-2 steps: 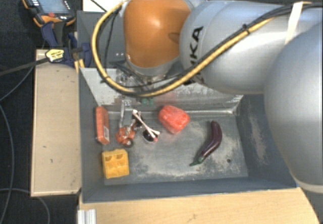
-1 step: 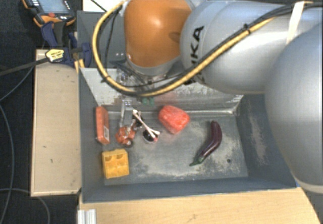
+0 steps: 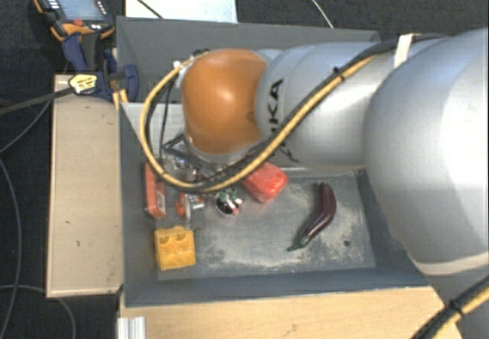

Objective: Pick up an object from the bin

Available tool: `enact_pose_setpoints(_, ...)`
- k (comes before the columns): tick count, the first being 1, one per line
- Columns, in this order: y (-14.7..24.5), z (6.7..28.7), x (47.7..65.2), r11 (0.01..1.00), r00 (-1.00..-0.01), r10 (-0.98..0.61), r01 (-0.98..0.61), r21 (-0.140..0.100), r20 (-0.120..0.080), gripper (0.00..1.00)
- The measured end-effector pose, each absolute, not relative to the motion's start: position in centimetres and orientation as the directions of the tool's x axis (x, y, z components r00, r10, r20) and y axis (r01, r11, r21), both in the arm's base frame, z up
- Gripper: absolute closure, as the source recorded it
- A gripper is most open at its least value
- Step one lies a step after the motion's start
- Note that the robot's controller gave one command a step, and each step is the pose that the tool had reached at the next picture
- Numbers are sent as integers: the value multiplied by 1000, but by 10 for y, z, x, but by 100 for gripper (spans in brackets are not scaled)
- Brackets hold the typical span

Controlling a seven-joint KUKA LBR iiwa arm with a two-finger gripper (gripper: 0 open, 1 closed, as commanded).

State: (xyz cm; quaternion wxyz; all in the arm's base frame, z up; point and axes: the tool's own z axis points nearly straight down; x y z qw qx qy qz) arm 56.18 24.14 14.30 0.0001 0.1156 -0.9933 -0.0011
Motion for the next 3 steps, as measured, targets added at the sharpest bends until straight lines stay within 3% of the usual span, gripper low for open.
enact_pose_setpoints(1, 225, 83, 579, 706, -706, -708, -708, 2, 1, 0)
enact_pose_setpoints(2, 227, 71, 582, 611, -611, -791, -791, 0, -6, 100)
enact_pose_setpoints(3, 229, 80, 582, 570, -570, -822, -822, -1, -7, 100)
